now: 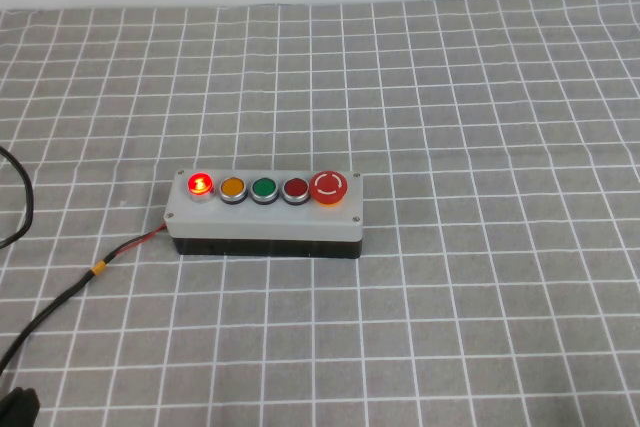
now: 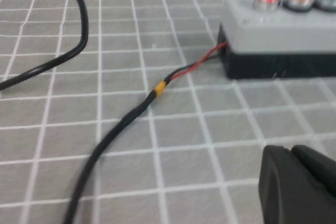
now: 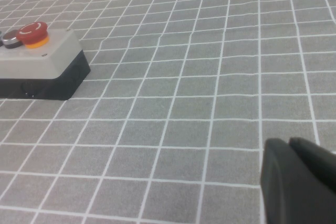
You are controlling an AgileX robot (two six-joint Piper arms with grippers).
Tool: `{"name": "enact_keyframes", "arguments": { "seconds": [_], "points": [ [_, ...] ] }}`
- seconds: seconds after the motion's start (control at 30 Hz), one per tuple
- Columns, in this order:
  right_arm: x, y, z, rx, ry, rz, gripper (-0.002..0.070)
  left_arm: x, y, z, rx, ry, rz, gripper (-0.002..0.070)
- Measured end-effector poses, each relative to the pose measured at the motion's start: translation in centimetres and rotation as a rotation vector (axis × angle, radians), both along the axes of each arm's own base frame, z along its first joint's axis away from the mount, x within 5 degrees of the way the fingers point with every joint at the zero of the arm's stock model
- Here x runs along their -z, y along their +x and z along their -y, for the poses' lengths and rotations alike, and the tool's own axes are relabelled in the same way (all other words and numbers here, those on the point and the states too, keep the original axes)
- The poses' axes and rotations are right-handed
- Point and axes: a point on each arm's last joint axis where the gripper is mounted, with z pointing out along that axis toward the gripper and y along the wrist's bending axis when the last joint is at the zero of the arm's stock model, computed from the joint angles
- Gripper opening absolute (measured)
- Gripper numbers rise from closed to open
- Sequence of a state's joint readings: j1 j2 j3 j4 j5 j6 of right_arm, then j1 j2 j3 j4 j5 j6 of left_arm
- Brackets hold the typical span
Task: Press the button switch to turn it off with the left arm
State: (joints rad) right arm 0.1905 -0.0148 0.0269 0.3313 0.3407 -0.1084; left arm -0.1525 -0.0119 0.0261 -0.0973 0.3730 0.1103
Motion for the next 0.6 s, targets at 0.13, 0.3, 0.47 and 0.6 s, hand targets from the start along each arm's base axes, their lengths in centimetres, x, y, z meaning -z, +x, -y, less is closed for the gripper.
{"name": "enact_keyframes", "arguments": {
  "seconds": [0.13,0.3,0.47,0.6],
  "points": [
    [0.0,0.0,0.0,0.000,0.000,0.000,-0.0017,-0.7,0.1,0.3,-0.020,-0.219,0.040,-0.0003],
    [0.0,0.0,0.0,0.000,0.000,0.000,-0.0017,-2.3,0.3,0.3,-0.067,-0.550,0.140,-0.0003],
    [0.0,0.0,0.0,0.000,0.000,0.000,-0.0017,-2.9,0.4,0.0,-0.085,-0.611,0.200,-0.0003],
    [0.0,0.0,0.0,0.000,0.000,0.000,-0.0017,-3.2,0.5,0.5,-0.070,-0.663,0.093,-0.0003]
  ]
}}
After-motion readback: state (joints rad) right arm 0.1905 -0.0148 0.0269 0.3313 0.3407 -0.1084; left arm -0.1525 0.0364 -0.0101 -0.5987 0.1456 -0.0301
